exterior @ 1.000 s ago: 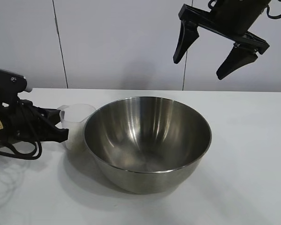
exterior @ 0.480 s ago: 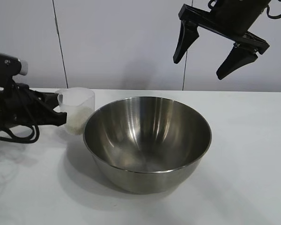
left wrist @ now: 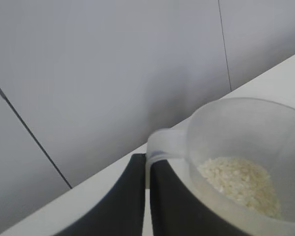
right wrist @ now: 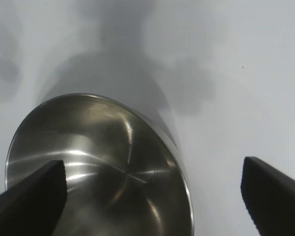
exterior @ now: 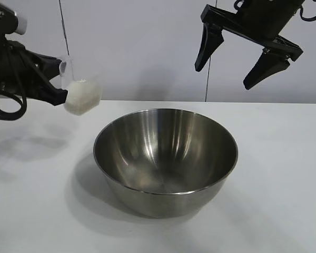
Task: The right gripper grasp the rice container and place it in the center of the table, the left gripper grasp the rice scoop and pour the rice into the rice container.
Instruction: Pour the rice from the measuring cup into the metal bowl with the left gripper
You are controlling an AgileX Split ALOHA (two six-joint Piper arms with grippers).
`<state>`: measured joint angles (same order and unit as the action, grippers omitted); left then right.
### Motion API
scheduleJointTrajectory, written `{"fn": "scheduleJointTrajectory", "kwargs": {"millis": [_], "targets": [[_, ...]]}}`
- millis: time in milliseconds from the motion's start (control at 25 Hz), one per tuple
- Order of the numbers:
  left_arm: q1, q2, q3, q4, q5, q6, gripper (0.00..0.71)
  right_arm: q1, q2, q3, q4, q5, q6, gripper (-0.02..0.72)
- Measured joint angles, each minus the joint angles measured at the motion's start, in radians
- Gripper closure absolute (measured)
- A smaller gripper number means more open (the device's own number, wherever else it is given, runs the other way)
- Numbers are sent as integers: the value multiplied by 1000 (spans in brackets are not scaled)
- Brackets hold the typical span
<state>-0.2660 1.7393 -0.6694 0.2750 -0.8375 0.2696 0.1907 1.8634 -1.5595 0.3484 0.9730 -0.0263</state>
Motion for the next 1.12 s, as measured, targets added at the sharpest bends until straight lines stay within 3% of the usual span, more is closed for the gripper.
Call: {"fn": "scheduleJointTrajectory", "kwargs": {"millis": [240, 520, 720, 1120], "targets": [[-32, -47, -59, 55, 156, 40, 697, 0, 0, 0, 0, 0, 0, 43], [-202, -64, -125, 57, 301, 255, 697, 0, 0, 0, 0, -1, 0, 43], [-281, -64, -159, 58, 350, 348, 698, 0, 0, 0, 0, 1, 0, 43], [-340, -64, -171, 58, 359, 616, 698, 0, 0, 0, 0, 15, 0, 43]]}}
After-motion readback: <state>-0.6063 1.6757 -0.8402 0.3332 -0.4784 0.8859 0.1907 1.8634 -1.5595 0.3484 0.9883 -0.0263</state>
